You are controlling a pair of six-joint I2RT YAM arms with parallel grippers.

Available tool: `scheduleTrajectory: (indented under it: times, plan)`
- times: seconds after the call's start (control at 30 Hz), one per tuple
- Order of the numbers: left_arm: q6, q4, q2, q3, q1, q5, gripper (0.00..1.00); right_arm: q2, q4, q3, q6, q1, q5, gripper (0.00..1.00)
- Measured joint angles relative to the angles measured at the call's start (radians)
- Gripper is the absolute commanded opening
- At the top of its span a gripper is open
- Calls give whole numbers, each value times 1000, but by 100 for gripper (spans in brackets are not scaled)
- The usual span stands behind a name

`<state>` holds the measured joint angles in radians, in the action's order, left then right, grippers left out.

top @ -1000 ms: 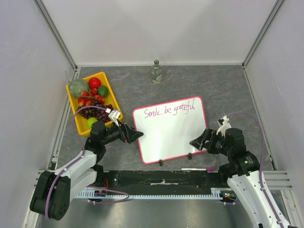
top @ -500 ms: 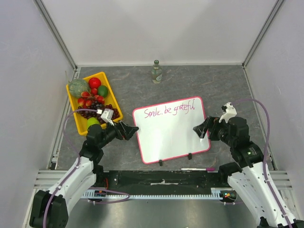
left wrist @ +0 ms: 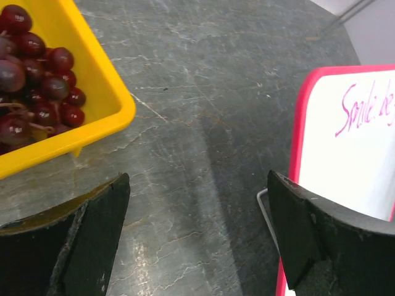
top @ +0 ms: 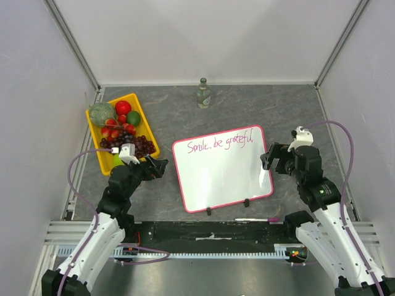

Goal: Write a sentence on the whiteboard
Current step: Reset both arms

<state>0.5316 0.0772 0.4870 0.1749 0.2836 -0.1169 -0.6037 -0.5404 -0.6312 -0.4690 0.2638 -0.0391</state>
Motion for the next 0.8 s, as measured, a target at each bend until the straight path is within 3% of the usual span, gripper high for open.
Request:
scheduleTrajectory:
  times: [0.43, 0.8]
  plan:
    - [21, -182, -11, 132, 0, 116, 96, -79, 192, -23, 58, 0, -150, 98]
    - [20, -221, 56, 294, 0, 152, 96, -98, 364, 0, 143, 0, -203, 98]
